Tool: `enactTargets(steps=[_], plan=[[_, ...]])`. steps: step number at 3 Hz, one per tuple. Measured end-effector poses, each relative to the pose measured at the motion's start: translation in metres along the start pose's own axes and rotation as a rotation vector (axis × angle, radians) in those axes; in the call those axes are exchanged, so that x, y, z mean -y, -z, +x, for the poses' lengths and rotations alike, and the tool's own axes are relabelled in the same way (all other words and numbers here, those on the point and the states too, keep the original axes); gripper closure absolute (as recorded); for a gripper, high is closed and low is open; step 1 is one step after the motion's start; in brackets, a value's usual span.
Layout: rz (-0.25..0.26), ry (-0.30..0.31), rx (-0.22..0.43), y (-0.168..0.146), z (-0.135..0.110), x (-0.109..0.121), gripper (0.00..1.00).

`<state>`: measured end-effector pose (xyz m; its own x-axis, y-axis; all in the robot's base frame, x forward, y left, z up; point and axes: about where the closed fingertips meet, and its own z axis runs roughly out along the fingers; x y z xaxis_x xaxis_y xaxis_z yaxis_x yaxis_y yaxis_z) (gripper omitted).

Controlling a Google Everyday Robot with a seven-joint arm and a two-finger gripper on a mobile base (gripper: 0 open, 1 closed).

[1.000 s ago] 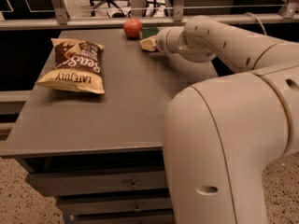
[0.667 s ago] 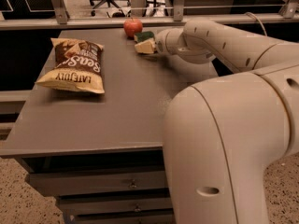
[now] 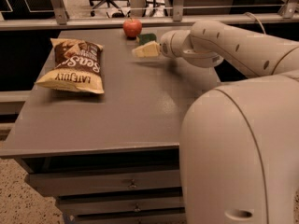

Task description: Move sponge near apple

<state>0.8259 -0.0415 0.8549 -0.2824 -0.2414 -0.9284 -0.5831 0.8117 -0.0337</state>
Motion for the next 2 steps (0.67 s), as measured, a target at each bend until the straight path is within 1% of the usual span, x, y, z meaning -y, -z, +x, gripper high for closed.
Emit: enactTargets(steps=[1,2], plan=[[0.036,-0.024,0.021,0.035,0.000,0.006,0.00],[0.098,-0.075,0.057,0.108,0.008,0.015,0.00]])
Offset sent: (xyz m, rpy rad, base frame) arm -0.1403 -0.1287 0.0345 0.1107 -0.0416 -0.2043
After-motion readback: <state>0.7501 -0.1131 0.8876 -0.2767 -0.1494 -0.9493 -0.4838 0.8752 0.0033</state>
